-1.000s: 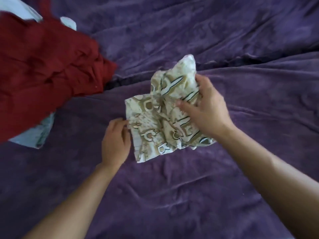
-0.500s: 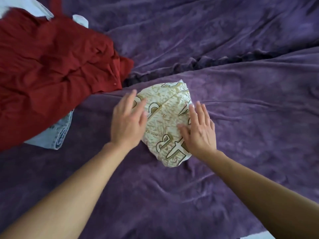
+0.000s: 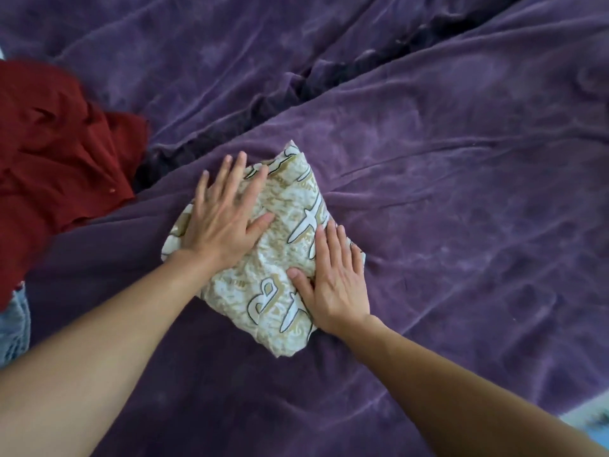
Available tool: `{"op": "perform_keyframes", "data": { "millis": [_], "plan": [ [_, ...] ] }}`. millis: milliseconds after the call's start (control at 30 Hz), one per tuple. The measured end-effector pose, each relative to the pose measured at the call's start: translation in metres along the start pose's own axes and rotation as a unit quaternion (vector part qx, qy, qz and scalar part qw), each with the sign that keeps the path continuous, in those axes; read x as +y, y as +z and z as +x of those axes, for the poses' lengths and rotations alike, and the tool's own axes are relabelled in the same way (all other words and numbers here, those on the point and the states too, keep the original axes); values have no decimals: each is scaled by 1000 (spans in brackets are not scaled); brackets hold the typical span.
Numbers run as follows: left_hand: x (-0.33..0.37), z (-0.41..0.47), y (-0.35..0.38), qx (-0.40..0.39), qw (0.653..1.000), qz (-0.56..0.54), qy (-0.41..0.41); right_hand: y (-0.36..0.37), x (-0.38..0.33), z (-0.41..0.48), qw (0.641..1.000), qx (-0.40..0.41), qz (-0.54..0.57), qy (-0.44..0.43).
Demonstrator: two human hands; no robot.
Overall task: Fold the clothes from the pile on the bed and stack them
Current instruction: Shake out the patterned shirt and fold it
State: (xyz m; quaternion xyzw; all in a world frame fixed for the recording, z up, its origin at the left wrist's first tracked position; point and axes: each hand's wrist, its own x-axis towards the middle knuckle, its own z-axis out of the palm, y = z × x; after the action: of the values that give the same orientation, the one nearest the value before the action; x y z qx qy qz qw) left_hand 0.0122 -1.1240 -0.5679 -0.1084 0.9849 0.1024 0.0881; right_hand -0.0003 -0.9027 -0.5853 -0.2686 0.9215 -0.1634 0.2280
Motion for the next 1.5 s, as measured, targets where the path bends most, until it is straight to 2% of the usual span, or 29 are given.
{"op": "perform_keyframes", "data": {
  "millis": [67, 100, 167, 233, 267, 333, 367, 433, 500, 600, 733, 867, 1200, 1333, 1500],
  "plan": [
    [8, 15, -26, 15, 998, -49, 43, -22, 4, 4, 992, 3, 114, 55],
    [14, 28, -39, -2, 996, -67, 63, -34, 6, 8, 982, 19, 163, 98],
    [26, 56, -59, -101, 988, -109, 50, -51, 9, 15, 973, 21, 171, 150],
    [36, 74, -71, -220, 961, -169, -7, -59, 8, 17, 973, -40, 156, 166],
    [41, 77, -73, -254, 950, -179, -26, -62, 6, 16, 961, -75, 192, 183],
    [52, 71, -78, -289, 944, -154, -29, -67, 4, 8, 934, -126, 267, 201],
    [58, 64, -80, -298, 945, -134, -19, -70, 4, 0, 939, -136, 256, 184],
    [73, 46, -88, -295, 952, -83, 20, -79, 7, -20, 963, -125, 192, 140],
    [92, 25, -103, -268, 961, -20, 73, -93, 13, -46, 984, -73, 138, 88],
    [130, -4, -123, -198, 971, 3, 136, -119, 33, -87, 992, -13, 125, 26],
    [194, -32, -142, -167, 980, -11, 110, -169, 79, -129, 991, 27, 128, 24],
    [291, -31, -167, -153, 981, -89, 73, -249, 152, -167, 991, 68, 110, 13],
    [562, 31, -240, -107, 961, -226, 121, -458, 339, -250, 979, 144, 139, 43],
    [621, 71, -275, -112, 947, -275, 121, -519, 380, -249, 976, 160, 143, 44],
    [658, 139, -322, -94, 933, -324, 130, -587, 411, -211, 971, 170, 162, 28]
  ]
}}
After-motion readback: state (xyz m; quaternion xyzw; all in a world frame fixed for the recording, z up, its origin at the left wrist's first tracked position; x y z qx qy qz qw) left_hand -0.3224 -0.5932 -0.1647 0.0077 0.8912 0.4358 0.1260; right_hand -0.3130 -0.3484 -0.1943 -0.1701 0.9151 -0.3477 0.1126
